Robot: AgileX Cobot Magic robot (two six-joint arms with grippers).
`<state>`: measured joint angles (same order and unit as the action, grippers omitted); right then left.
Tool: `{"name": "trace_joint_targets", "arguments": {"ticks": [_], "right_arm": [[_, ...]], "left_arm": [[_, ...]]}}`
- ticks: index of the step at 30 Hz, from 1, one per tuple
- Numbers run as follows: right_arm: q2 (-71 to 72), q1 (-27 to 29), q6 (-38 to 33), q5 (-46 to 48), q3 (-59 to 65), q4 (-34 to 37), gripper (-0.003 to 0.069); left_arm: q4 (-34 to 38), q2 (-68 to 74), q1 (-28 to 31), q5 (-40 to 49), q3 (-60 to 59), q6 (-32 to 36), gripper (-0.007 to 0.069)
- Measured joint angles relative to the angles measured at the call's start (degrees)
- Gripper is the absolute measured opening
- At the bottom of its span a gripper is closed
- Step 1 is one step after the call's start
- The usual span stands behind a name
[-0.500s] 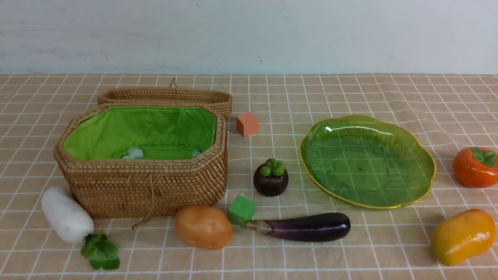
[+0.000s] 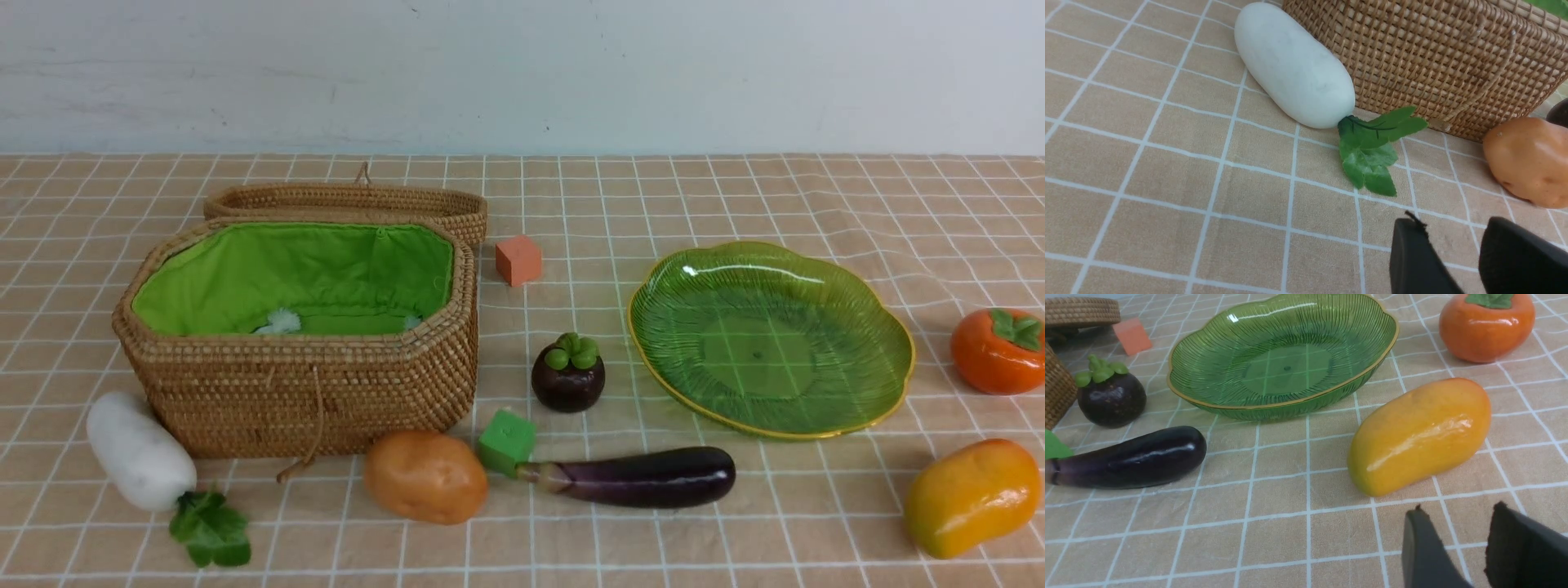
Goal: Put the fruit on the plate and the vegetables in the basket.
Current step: Take a daikon with your left arm and place it on the basket on the left.
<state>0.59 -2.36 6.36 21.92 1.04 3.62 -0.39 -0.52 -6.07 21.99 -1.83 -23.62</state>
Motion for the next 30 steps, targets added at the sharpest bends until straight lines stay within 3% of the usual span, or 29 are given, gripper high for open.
{"name": "trace_joint_targets", "arguments": {"ticks": [12, 17, 22, 27, 30], "right_arm": [[0.00, 0.00, 0.00, 0.00, 0.00, 0.00, 0.0242], [0.00, 0.00, 0.00, 0.00, 0.00, 0.00, 0.0242], [0.00, 0.00, 0.00, 0.00, 0.00, 0.00, 0.0242], [0.00, 0.00, 0.00, 0.00, 0.00, 0.00, 0.0242], [0.00, 0.00, 0.55, -0.78, 0.00, 0.42, 0.0242]], "left_arm": [[0.83, 0.00, 0.00, -2.68, 0.00, -0.76, 0.0238], [12.98, 0.00, 0.00, -15.27, 0.00, -10.26, 0.0238], [17.48, 0.00, 0.00, -21.46, 0.09, -13.03, 0.0228], [17.92, 0.90, 0.00, -13.42, 4.92, -13.15, 0.0121], [17.11, 6.55, 0.00, -3.20, 12.59, -6.80, -0.0007]]}}
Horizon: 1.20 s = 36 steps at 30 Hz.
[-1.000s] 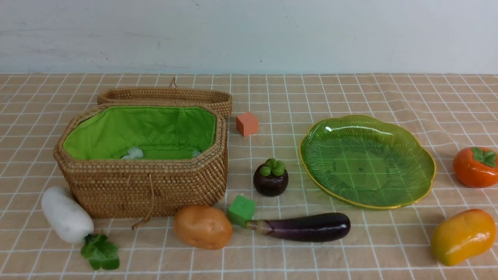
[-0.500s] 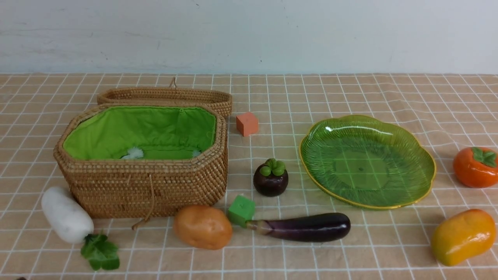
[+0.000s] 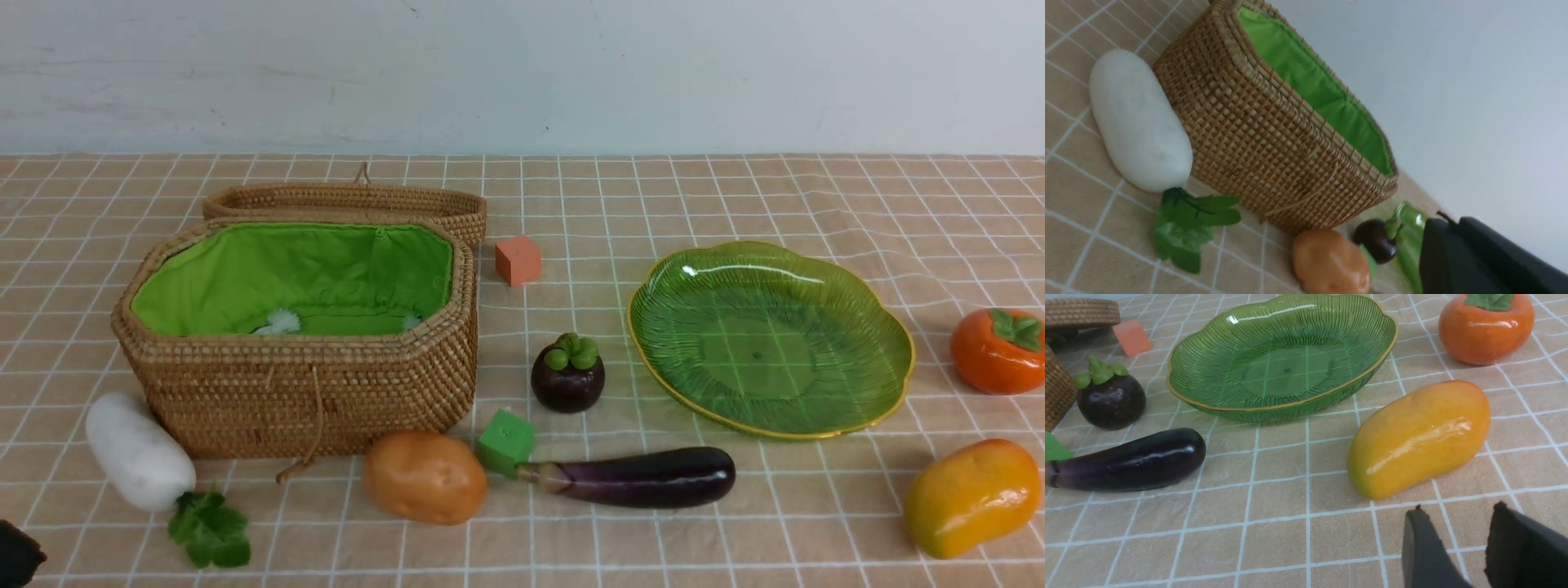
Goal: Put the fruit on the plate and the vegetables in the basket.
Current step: Take a daikon with your left arm and place it on the basket on the left.
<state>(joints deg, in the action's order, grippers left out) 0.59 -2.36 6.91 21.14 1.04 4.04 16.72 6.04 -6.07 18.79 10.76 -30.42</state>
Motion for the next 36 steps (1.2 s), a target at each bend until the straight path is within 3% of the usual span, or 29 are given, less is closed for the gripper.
{"name": "trace_joint_targets", "arguments": {"ticks": [3, 6, 13, 16, 20, 25, 27, 31, 36], "right_arm": [[0.00, 0.00, 4.95, -1.21, 0.24, 5.57, 0.0242], [0.00, 0.00, 13.42, -3.72, 0.43, 17.31, 0.0242], [0.00, -0.37, 17.65, -5.60, -0.56, 25.68, 0.0232], [-0.31, -2.04, 14.49, 1.56, -5.25, 25.71, 0.0216], [-8.06, -7.55, 2.68, 16.57, -24.00, 23.50, 0.0186], [-20.61, -10.71, -7.81, 34.87, -45.54, 19.30, 0.0173], [-22.30, -10.85, -9.47, 37.32, -48.49, 19.02, 0.0173], [-25.33, -10.89, -14.57, 40.59, -54.61, 18.87, 0.0173], [-25.38, -10.89, -16.93, 40.60, -55.15, 18.85, 0.0174]], "left_arm": [[-0.20, 5.31, 0.00, 8.61, 5.74, 5.79, -0.0013], [-0.58, 13.39, 0.00, 21.09, 12.45, 11.66, -0.0013], [-1.30, 23.89, 0.00, 28.43, 15.95, 17.43, -0.0013], [-2.61, 26.61, 0.00, 28.38, 16.48, 16.75, -0.0013], [-7.58, 32.70, 0.00, 27.35, 19.15, 13.50, -0.0013], [-13.72, 39.48, 0.00, 20.24, 20.71, 9.93, -0.0012], [-15.03, 41.60, 0.00, 17.46, 20.71, 9.42, -0.0003], [-17.34, 48.70, 0.00, 8.44, 20.71, 8.51, 0.0114], [-17.95, 59.02, 0.00, -1.86, 20.71, 8.11, 0.0399]]}}
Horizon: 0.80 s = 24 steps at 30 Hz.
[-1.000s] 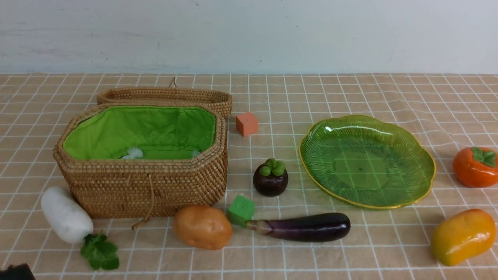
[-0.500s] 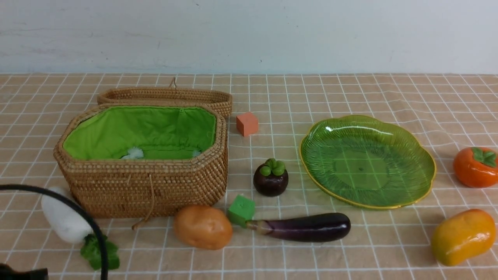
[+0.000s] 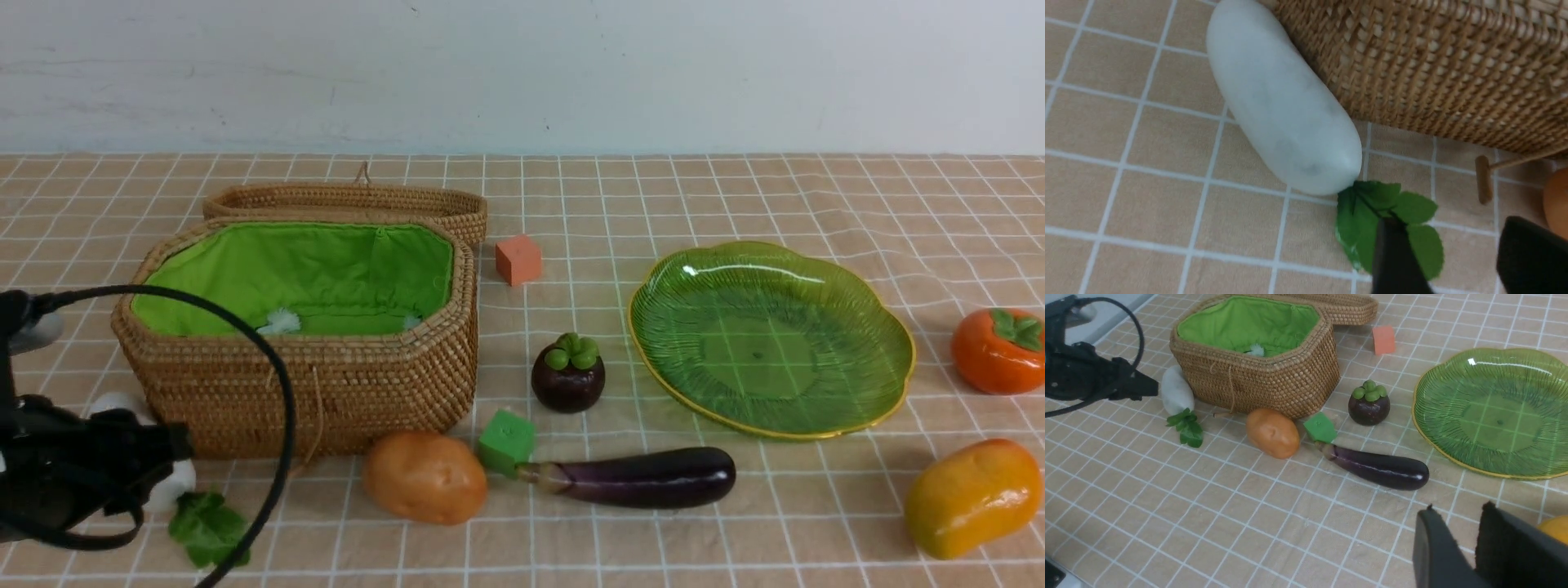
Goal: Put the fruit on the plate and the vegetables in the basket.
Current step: Take a daikon with your left arm and place it on the basket on the left.
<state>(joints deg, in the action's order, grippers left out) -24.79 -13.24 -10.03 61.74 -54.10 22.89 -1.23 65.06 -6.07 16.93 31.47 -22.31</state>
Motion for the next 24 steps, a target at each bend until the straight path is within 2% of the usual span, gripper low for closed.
{"name": "trace_joint_targets", "arguments": {"ticks": [1, 4, 6, 8, 15, 17, 20, 23, 24], "right_arm": [[0.00, 0.00, 0.01, 0.00, 0.00, 0.00, 0.0174], [-0.12, 0.00, -0.34, 0.00, 0.00, 0.00, 0.0174], [-0.18, 0.00, -0.40, 0.06, 0.00, -0.05, 0.0176], [-0.24, 0.00, -0.40, 0.06, 0.00, -0.05, 0.0176], [-0.24, 0.00, -0.40, 0.06, 0.00, -0.76, 0.0177], [-0.24, 0.00, -0.50, 0.06, 0.00, -1.08, 0.0177], [-0.24, 0.00, -0.50, 0.00, 0.07, -1.20, 0.0179], [-0.24, 0.00, -0.51, -0.42, 0.92, -1.32, 0.0178], [-0.24, 0.00, -0.51, -0.87, 1.73, -1.39, 0.0178]], "left_arm": [[0.00, 0.38, 0.00, -0.53, 0.00, 0.00, 0.0420], [-0.50, 5.93, 0.00, -4.02, 0.00, 0.00, 0.0559], [-0.90, 8.18, 0.00, -5.67, 0.00, -0.19, 0.0604], [-1.03, 9.47, 0.00, -6.29, 0.00, -0.92, 0.0612], [-4.79, 9.73, 0.00, -6.95, 0.06, -3.17, 0.0538], [-8.73, 9.73, 0.00, -6.88, 0.23, -4.34, 0.0489], [-11.27, 9.57, 0.13, -6.42, 0.35, -6.19, 0.0461], [-12.72, 7.86, 0.76, -4.24, 0.35, -9.22, 0.0412], [-13.00, 5.33, 0.83, -1.92, 0.35, -10.32, 0.0355]]}}
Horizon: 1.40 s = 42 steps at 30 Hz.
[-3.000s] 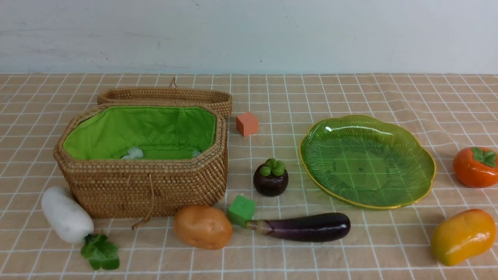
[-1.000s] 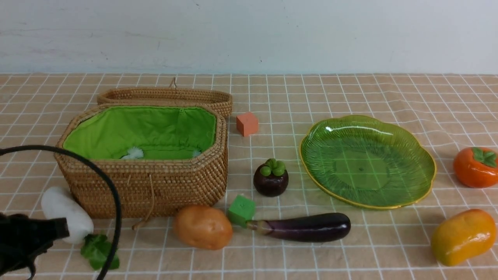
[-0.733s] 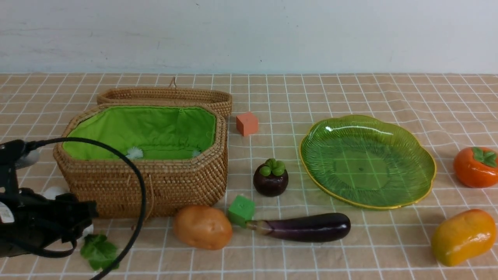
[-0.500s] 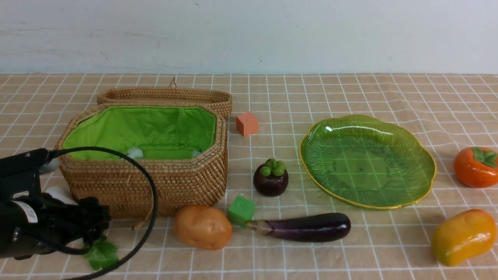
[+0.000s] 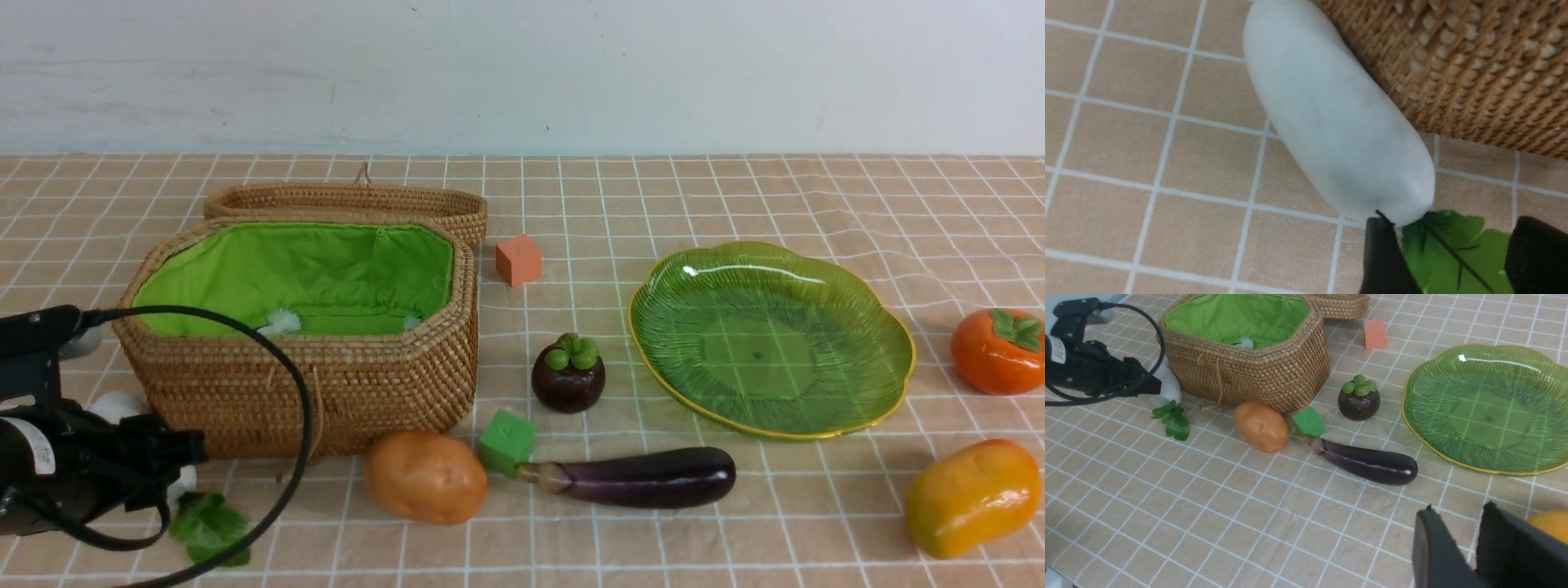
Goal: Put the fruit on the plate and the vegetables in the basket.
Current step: Take a daikon with your left arm and place it on the basket on the left.
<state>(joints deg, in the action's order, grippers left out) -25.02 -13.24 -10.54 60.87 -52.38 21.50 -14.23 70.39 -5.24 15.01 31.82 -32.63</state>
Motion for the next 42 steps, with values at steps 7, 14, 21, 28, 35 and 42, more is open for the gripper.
{"name": "trace_joint_targets", "arguments": {"ticks": [7, 14, 21, 28, 35, 42], "right_arm": [[-0.18, 0.00, -0.78, -2.02, 1.31, -0.37, 0.0178], [-0.18, 0.00, -2.62, -3.21, 1.31, -0.37, 0.0180], [-0.18, 0.00, -2.66, -3.03, 1.31, -0.37, 0.0181], [-0.18, 0.00, -2.78, -1.37, 1.31, -0.37, 0.0181], [-0.18, 0.00, -2.78, -1.22, 1.31, -0.37, 0.0181], [-0.18, 0.00, -2.78, -0.84, 1.31, -0.14, 0.0181]], "left_arm": [[-0.14, -7.31, 0.00, 7.88, 0.12, -0.55, 0.0076], [-1.70, -0.97, 0.00, 4.89, 0.12, -0.57, 0.0190], [-3.95, 6.57, 0.00, -4.30, 0.12, -5.28, 0.0573], [-7.33, 12.57, 0.00, -6.85, 0.12, -6.70, 0.0646], [-7.58, 14.76, 2.80, -10.11, 0.22, -8.97, 0.0533], [-7.63, 15.07, 5.14, -12.69, 0.33, -9.14, 0.0504]]}}
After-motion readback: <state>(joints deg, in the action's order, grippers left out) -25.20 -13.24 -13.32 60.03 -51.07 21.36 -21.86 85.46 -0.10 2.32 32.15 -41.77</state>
